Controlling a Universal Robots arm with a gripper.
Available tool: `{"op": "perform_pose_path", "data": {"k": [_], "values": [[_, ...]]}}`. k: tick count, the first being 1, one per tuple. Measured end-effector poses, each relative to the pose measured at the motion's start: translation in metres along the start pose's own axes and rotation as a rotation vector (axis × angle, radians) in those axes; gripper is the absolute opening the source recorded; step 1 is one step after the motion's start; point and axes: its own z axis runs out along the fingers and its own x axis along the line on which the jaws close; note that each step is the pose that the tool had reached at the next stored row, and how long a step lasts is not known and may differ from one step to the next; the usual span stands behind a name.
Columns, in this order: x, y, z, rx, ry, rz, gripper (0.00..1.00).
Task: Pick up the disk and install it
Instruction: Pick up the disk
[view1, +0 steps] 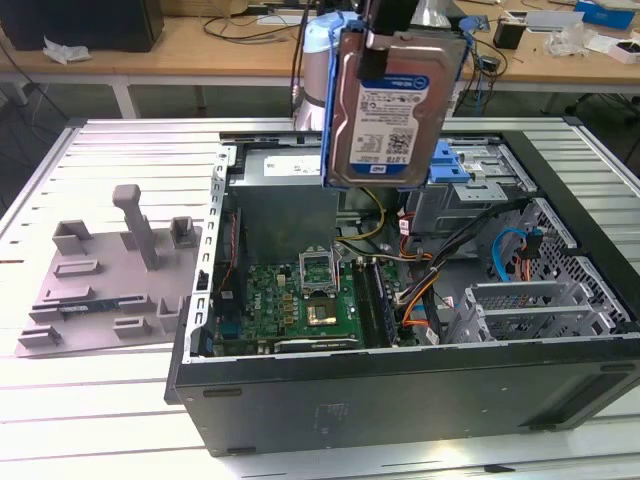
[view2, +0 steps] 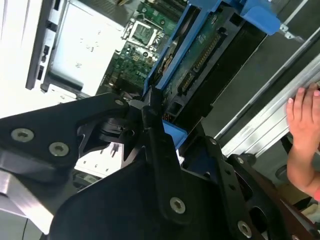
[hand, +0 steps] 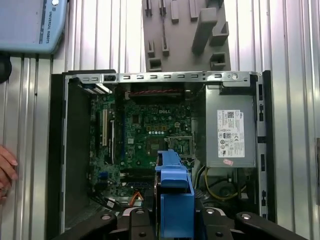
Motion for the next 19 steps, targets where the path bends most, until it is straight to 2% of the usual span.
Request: {"op": "perform_pose_path", "data": {"k": [10, 11, 17, 19], "values": [[0.0282, -0.0212, 0.0001, -0.0026, 0.0001, 0.000, 0.37], [0.0354, -0.0264, 0.0002, -0.0033, 0.0000, 0.000, 0.37], [0.0540, -0.0401, 0.0003, -0.0049, 0.0000, 0.000, 0.37], [0.0647, -0.0479, 0.0003, -0.0061, 0.0000, 0.000, 0.37]]}}
